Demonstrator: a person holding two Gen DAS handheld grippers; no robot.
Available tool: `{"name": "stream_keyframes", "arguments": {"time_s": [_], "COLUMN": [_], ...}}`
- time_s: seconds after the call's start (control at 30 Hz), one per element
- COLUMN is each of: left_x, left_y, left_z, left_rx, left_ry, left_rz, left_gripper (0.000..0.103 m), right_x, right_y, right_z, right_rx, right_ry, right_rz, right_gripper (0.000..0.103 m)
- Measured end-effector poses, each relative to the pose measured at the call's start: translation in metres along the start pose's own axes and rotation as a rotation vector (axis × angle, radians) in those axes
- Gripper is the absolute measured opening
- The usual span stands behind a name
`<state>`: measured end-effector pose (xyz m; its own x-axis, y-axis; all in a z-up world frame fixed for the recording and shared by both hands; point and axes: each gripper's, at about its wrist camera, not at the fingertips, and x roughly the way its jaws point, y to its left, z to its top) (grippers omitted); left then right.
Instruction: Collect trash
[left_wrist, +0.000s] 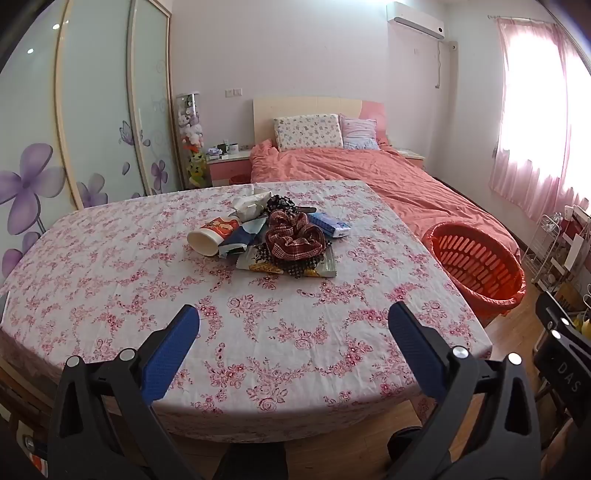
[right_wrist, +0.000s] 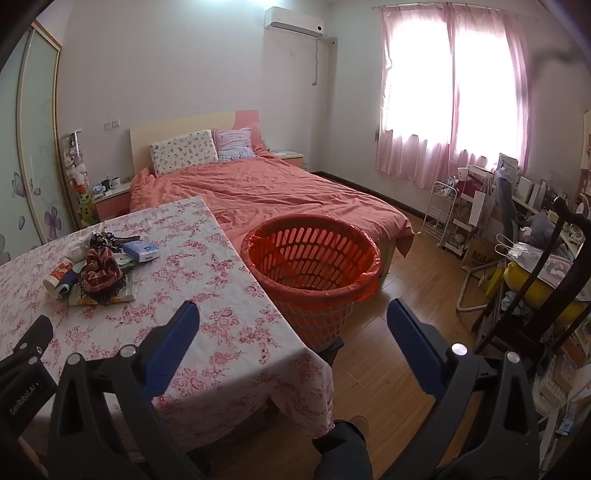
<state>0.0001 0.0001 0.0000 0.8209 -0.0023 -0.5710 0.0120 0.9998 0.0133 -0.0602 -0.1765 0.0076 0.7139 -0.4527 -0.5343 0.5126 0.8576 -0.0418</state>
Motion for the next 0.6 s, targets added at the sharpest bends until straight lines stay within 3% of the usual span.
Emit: {"name": "stream_keyframes", "arguments": {"time_s": [0.6], "left_x": [0.0002], "left_y": [-0.0004], "left_z": [0.0], "left_rx": [0.002], "left_ry": [0.0], "left_rz": [0.002], "left_gripper": [0.101], "right_x": [0.0022], "right_y": [0.0019], "right_z": [-0.0007], "right_rx": [0.001], "right_ry": [0.002], "right_rz": [0.001], "right_gripper": [0.099]}}
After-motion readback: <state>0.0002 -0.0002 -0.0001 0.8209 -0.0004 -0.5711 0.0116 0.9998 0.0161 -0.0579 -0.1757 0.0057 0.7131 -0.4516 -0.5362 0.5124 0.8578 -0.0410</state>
